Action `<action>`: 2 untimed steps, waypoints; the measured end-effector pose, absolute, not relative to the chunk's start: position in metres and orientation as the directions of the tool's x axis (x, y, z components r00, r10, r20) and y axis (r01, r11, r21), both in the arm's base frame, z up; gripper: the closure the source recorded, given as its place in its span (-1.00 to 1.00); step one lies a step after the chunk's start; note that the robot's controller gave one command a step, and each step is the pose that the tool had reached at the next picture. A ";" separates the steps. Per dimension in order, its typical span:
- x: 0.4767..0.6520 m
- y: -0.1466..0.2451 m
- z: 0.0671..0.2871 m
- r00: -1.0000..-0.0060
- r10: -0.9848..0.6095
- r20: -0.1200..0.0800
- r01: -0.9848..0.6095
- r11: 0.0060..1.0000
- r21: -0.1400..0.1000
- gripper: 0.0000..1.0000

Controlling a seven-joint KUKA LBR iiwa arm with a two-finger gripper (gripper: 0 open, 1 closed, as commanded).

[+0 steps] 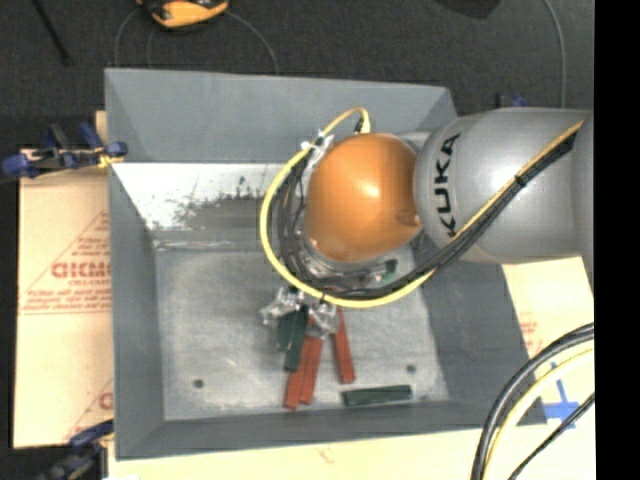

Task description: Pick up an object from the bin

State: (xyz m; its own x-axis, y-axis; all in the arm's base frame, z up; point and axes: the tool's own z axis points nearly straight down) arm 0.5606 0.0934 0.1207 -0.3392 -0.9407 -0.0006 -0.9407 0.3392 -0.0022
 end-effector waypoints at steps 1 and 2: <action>0.561 0.093 0.126 -0.340 -0.940 -0.001 -0.940 0.340 -0.003 1.00; 0.562 0.093 0.129 -0.342 -0.940 -0.002 -0.940 0.342 -0.005 1.00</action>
Offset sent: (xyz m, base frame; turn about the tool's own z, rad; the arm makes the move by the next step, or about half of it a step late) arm 0.0002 0.0000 0.0100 0.0000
